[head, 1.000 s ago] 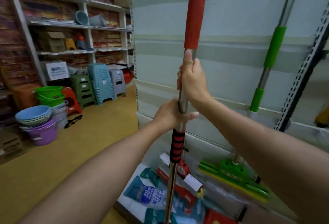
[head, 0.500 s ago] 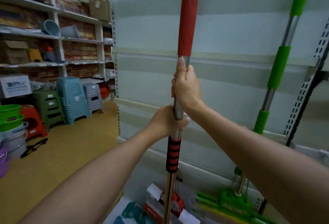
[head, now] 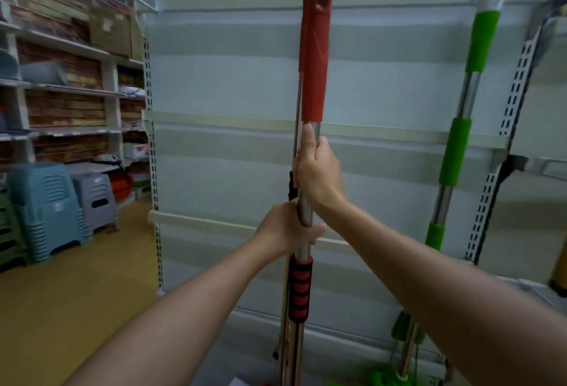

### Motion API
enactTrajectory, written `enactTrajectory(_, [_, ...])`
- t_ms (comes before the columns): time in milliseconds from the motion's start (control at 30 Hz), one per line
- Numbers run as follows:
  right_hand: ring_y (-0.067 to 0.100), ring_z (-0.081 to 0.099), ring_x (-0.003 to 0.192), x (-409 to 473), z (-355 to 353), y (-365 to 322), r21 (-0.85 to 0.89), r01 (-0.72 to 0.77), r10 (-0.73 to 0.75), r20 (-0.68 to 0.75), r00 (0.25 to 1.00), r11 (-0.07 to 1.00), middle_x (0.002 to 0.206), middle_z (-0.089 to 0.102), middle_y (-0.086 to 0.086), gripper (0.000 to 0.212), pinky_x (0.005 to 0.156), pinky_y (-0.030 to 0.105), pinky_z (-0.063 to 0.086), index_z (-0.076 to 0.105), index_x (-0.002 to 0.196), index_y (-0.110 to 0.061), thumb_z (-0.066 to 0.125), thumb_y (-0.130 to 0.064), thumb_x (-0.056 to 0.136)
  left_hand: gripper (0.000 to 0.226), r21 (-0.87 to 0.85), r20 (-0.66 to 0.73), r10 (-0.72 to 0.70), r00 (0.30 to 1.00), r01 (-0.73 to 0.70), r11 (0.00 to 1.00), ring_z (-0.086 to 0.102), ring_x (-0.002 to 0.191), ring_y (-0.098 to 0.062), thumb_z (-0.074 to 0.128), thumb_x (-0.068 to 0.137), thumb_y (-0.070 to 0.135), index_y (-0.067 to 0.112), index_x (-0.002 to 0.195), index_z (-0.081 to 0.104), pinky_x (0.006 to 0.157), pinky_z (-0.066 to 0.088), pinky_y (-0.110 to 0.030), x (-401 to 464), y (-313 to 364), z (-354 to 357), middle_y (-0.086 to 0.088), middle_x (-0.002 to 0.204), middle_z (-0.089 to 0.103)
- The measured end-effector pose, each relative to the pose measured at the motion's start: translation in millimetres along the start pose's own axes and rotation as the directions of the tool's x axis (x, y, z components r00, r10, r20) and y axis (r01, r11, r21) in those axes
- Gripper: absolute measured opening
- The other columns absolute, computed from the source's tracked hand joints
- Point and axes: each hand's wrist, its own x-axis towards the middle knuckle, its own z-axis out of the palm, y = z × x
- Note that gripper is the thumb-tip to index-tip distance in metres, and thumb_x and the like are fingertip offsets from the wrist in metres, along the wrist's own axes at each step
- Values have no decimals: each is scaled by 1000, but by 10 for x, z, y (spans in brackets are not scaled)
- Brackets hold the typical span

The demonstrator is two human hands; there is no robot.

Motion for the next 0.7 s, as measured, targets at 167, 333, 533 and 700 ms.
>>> enactTrajectory(167, [17, 50, 62, 175, 11, -5, 7, 59, -58, -134, 989, 998, 68, 51, 1, 49, 64, 40, 46, 49, 88, -6, 32, -50, 98, 19, -121, 137, 85, 987, -69, 990, 62, 58, 1, 63, 82, 27, 23, 63, 61, 60, 55, -20, 222, 60, -143, 9, 64, 66])
enactTrajectory(333, [21, 52, 60, 382, 69, 45, -26, 99, -102, -281, 954, 995, 64, 53, 3, 58, 65, 48, 48, 52, 84, -2, 34, -56, 95, 4, -173, 154, 241, 958, -214, 961, 56, 54, 1, 63, 86, 14, 13, 82, 60, 47, 40, -9, 388, 112, -265, 0, 74, 65])
enactTrajectory(533, [12, 53, 62, 489, 142, 101, -33, 110, -115, -278, 954, 993, 69, 56, 2, 53, 64, 25, 45, 56, 94, -2, 35, -50, 96, 28, -255, 114, 337, 934, -300, 919, 54, 55, -2, 66, 77, -3, 18, 88, 51, 47, 46, -14, 581, 79, -564, 3, 69, 56])
enactTrajectory(700, [20, 61, 71, 692, 240, -35, 46, 157, -144, -217, 966, 987, 74, 61, 7, 30, 68, 37, 47, 50, 99, -18, 39, -45, 98, 84, -369, 60, 343, 937, -298, 880, 62, 61, -6, 69, 78, -4, 29, 133, 14, 52, 56, -26, 658, 127, -843, 5, 91, 53])
